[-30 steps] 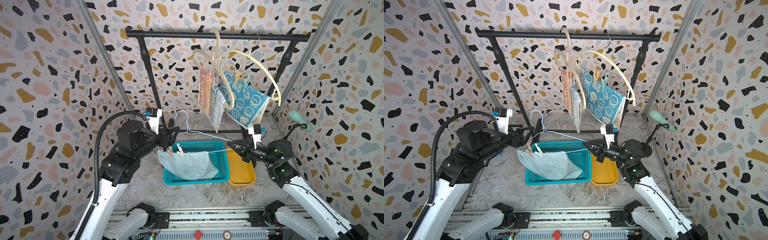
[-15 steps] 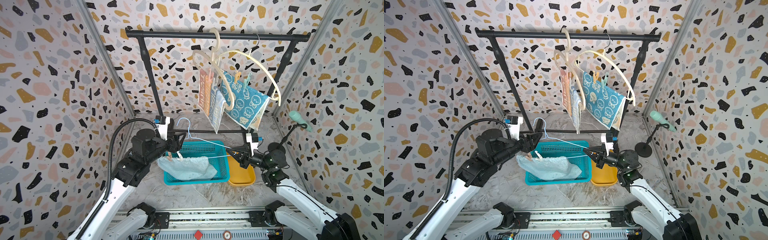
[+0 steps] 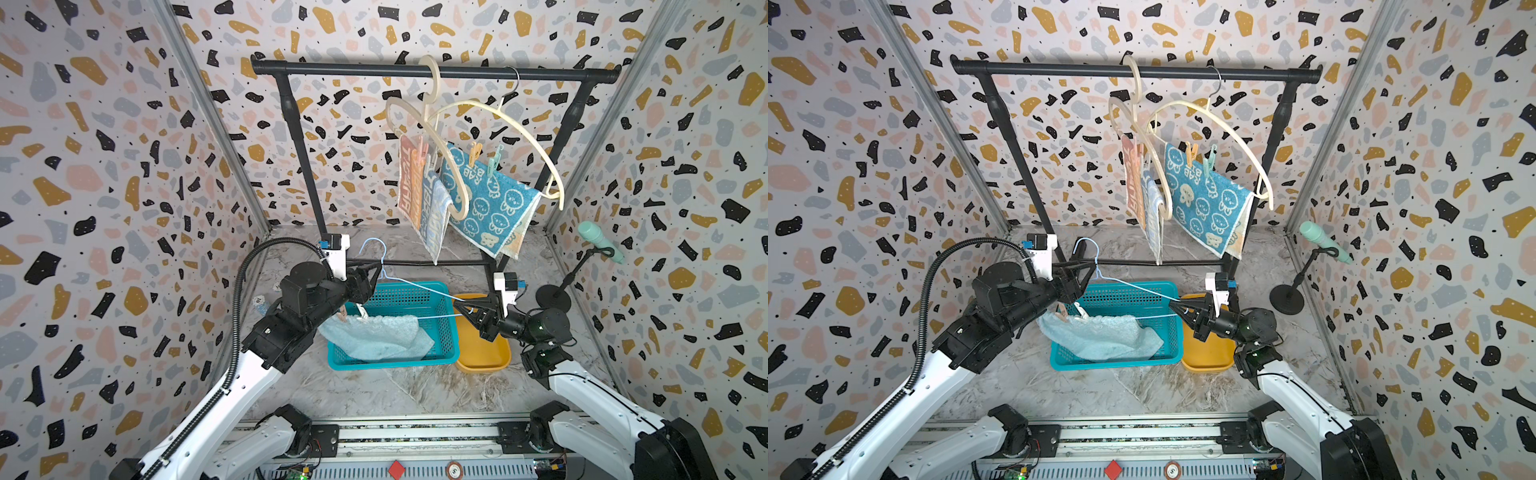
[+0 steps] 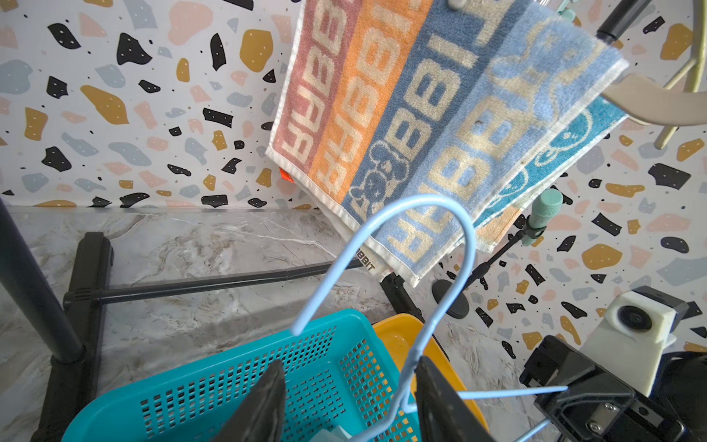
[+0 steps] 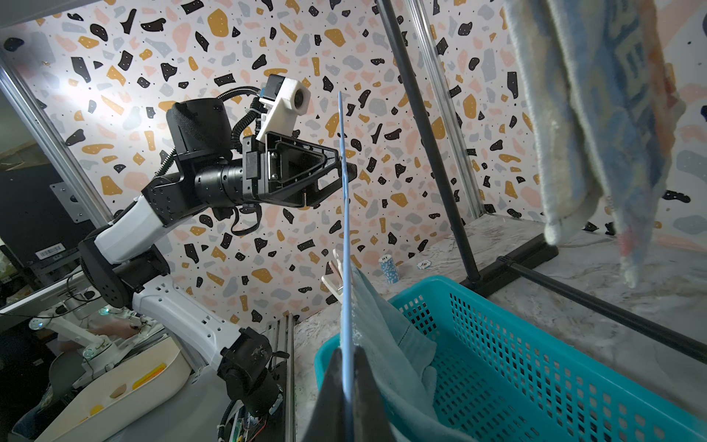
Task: Remove the clothespins securing towels to the hanger
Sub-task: Pick up the hanger from the clothesline.
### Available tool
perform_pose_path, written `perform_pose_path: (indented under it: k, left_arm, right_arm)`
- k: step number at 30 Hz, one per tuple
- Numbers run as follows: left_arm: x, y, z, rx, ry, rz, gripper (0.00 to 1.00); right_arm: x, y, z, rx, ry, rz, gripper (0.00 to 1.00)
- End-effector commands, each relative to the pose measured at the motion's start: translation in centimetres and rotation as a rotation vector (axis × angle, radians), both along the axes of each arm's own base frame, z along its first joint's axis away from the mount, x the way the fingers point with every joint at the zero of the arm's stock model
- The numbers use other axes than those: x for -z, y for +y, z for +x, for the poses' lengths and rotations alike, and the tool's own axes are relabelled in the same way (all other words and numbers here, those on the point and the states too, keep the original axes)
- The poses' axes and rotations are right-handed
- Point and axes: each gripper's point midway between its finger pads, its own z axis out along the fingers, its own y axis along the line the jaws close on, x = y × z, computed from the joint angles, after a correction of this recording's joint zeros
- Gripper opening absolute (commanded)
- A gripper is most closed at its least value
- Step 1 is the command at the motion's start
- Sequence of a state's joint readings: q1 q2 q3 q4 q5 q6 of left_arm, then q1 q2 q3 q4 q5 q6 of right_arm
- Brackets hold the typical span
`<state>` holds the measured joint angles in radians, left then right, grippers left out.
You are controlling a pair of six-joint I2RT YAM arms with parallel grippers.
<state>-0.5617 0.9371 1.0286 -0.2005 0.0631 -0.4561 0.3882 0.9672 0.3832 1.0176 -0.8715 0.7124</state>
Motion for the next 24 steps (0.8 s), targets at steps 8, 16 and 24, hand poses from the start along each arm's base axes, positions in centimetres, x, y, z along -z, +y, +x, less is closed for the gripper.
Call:
perform_pose_path:
  k: [8,16,24]
  left_arm:
    - [0.5,-2.2,1.9,-0.004,-0.014,-0.029,0.51]
    - [1.5,-3.2,3.2,0.002,-0.007,-0.008,0.41]
    - [2.6,-4.1,3.9,0.010,0.007,0.023,0.39]
  right_arm:
    - [-2.0,-0.3,1.2,0.028,-0.033,0.032,0.00]
    - [-1.6,-0.3,2.0,0.041,-0.015,0.026,0.00]
    - [-0.7,-0.3,2.8,0.054,0.015,0.011,0.00]
